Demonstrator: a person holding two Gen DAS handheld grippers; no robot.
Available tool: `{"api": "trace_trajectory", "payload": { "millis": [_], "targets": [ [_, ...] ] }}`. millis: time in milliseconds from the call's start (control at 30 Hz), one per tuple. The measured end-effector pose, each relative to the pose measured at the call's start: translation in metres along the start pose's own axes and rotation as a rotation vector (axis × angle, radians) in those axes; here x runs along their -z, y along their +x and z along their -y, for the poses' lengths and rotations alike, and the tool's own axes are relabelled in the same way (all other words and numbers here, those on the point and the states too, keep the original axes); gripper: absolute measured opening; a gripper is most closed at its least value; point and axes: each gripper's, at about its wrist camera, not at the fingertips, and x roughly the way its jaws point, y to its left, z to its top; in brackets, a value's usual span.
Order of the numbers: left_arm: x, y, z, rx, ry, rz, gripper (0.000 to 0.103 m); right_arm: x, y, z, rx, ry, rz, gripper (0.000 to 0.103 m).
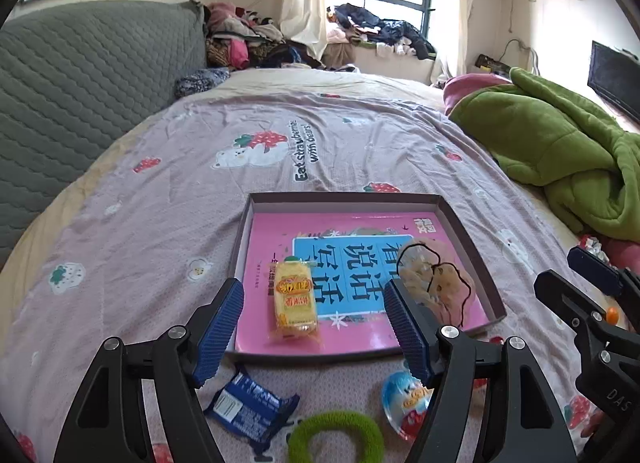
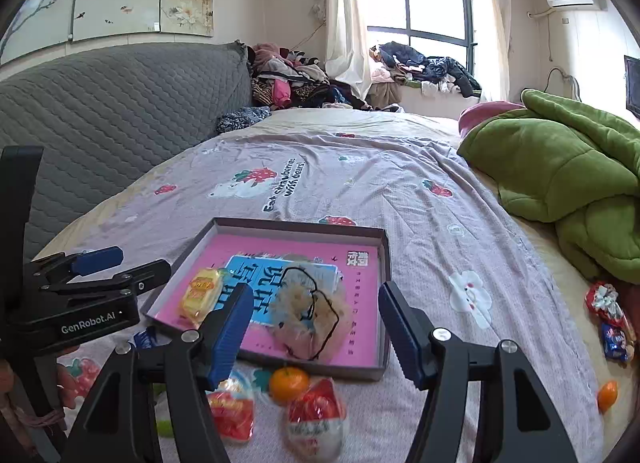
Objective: Organize objects
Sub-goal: 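Open both grippers to drop the snack bag and mesh bag in the tray, then withdraw both grippers from the tray toward the remaining items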
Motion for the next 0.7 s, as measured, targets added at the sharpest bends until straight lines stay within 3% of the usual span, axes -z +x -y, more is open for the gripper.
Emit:
{"api": "trace_trajectory", "payload": {
  "millis": [700],
  "targets": [
    [0.033,-0.085,-0.005,0.033,0.006,0.067,0.075,0.029,-0.088,-0.010,-0.016,-0.003,0.073,0.065]
  ]
}}
